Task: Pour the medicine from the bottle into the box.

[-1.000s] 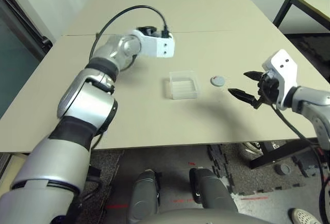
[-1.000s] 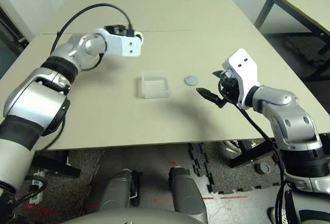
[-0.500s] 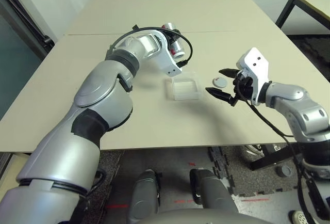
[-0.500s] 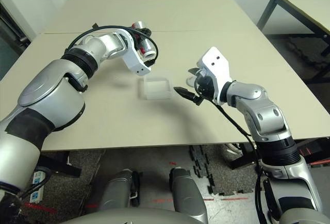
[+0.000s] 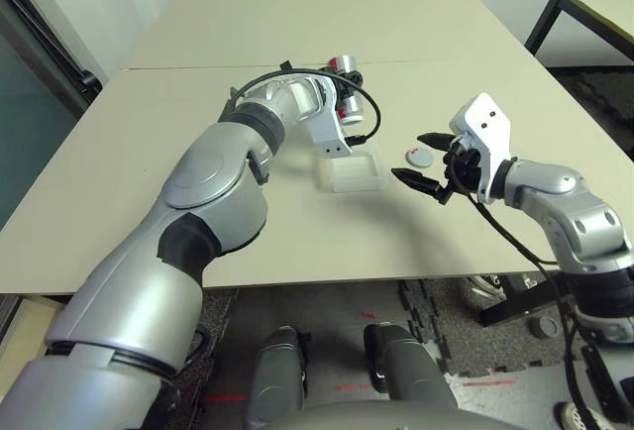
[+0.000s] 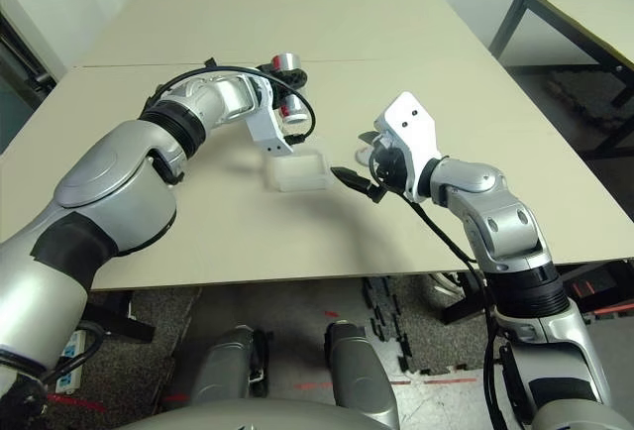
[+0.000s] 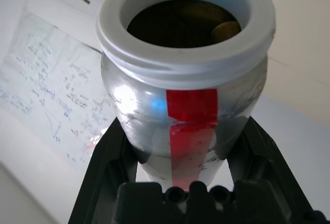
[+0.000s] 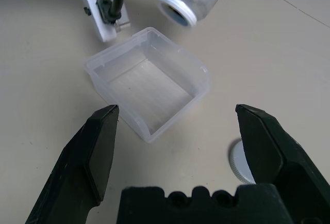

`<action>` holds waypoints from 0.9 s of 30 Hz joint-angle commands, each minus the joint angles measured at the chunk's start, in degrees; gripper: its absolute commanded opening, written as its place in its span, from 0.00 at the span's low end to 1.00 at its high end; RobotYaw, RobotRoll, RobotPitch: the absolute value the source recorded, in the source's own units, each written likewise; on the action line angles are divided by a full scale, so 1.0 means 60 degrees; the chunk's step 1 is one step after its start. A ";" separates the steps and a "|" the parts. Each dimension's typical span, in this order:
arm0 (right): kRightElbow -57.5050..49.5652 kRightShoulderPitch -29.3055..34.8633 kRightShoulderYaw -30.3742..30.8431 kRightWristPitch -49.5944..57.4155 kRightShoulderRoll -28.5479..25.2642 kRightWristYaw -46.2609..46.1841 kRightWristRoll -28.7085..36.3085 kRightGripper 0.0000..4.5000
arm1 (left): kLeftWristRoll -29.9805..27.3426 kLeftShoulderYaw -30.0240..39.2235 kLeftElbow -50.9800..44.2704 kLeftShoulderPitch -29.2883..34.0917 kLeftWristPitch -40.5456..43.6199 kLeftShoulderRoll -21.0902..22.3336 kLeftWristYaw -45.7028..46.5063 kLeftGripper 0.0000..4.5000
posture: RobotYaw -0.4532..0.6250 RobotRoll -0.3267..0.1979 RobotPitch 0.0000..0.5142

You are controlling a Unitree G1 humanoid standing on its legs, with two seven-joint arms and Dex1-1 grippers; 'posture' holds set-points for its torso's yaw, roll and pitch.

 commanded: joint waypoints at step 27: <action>0.1178 0.0550 -0.0745 -0.0309 -0.0835 0.0830 0.0275 1.00 | -1.3186 1.3803 -0.0240 0.2784 0.3635 0.0443 -0.3964 0.57 | 0.35 0.62 0.15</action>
